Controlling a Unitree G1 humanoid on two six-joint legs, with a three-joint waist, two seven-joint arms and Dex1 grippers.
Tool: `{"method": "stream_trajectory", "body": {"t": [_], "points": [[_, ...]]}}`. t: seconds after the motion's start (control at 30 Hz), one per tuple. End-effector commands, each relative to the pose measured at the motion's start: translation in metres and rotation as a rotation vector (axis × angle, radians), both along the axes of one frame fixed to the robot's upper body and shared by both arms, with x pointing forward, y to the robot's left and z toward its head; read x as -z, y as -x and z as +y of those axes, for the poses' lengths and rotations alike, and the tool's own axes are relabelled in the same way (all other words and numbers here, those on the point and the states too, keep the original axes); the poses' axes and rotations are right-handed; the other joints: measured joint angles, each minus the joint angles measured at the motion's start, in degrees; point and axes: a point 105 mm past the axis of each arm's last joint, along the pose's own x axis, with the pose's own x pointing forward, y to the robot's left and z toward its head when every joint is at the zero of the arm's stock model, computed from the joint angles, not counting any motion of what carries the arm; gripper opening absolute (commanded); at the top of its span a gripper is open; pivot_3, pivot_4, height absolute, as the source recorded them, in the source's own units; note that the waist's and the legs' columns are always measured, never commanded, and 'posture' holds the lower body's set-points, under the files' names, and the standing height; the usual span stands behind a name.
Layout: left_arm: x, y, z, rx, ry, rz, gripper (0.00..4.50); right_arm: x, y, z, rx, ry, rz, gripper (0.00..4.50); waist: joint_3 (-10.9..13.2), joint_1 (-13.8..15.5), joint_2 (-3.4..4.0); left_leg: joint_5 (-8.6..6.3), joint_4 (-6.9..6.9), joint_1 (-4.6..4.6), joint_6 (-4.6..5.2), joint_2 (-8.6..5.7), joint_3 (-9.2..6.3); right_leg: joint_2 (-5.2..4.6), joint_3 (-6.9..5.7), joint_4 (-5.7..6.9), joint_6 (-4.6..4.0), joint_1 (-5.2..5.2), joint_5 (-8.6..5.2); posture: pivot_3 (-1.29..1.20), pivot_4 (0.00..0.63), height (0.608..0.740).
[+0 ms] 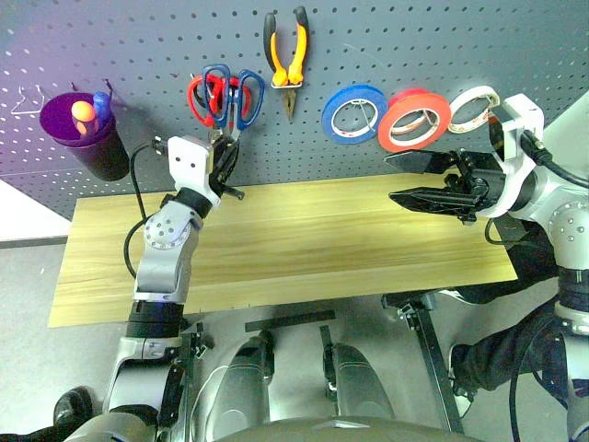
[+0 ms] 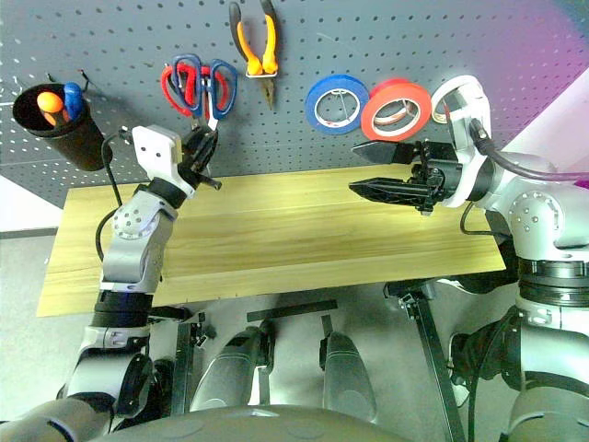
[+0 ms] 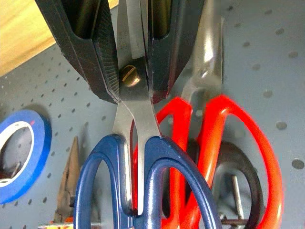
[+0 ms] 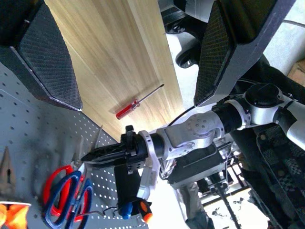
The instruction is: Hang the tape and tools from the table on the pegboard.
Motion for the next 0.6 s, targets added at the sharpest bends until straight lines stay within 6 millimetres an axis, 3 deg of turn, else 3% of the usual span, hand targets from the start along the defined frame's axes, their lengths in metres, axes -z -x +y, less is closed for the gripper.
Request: {"method": "stream_trajectory", "body": {"t": [0.03,0.13,0.23,0.33,0.43,0.5,0.6], "points": [[0.003,0.003,-0.002,0.015,0.003,-0.005,0.53,-0.006,0.005,0.000,-0.011,0.002,-0.036,3.91,0.0,0.1,0.00,0.00,0.00,0.00,0.00,0.01,0.00,0.00,0.00,0.00,0.00,0.00,0.00,-0.11,0.245,0.740],[-0.004,-0.001,0.001,-0.004,0.025,-0.011,0.53,-0.006,0.005,-0.001,-0.009,-0.001,-0.035,3.91,0.0,0.3,0.00,-0.14,0.03,0.00,0.24,0.00,-0.03,0.00,-0.01,0.00,0.00,0.05,0.00,-0.11,0.246,0.740],[-0.013,0.008,-0.007,0.044,-0.003,-0.076,0.53,-0.005,0.005,-0.001,-0.006,0.002,-0.031,3.91,0.0,0.2,0.00,-0.15,0.05,0.00,0.25,-0.04,-0.02,-0.04,0.00,0.00,0.04,0.04,0.02,-0.11,0.250,0.740],[0.003,0.000,0.003,-0.017,0.030,0.019,0.53,-0.005,0.005,0.000,-0.007,0.000,-0.032,3.91,0.0,0.1,0.00,-0.13,0.04,0.00,0.21,-0.04,-0.02,-0.04,0.00,0.00,0.04,0.03,0.02,-0.11,0.253,0.740],[-0.002,-0.002,0.005,-0.033,0.009,-0.012,0.53,-0.005,0.005,0.000,-0.005,0.000,-0.032,3.91,0.0,0.0,0.00,-0.15,0.04,0.00,0.25,-0.03,-0.02,-0.03,0.00,0.00,0.04,0.03,0.02,-0.11,0.253,0.740],[-0.015,0.010,-0.012,0.117,0.045,-0.082,0.53,-0.005,0.004,-0.001,-0.002,-0.002,-0.030,3.91,0.0,0.1,0.00,-0.15,0.04,0.00,0.25,-0.03,-0.02,-0.03,0.00,0.00,0.04,0.03,0.02,-0.11,0.254,0.740],[-0.004,-0.009,0.001,-0.001,0.048,0.023,0.53,-0.005,0.004,0.000,-0.006,-0.002,-0.033,3.91,0.0,0.3,0.00,-0.10,0.04,-0.01,0.17,-0.03,-0.02,-0.05,0.00,-0.01,0.04,0.03,0.02,-0.11,0.253,0.740]]}}
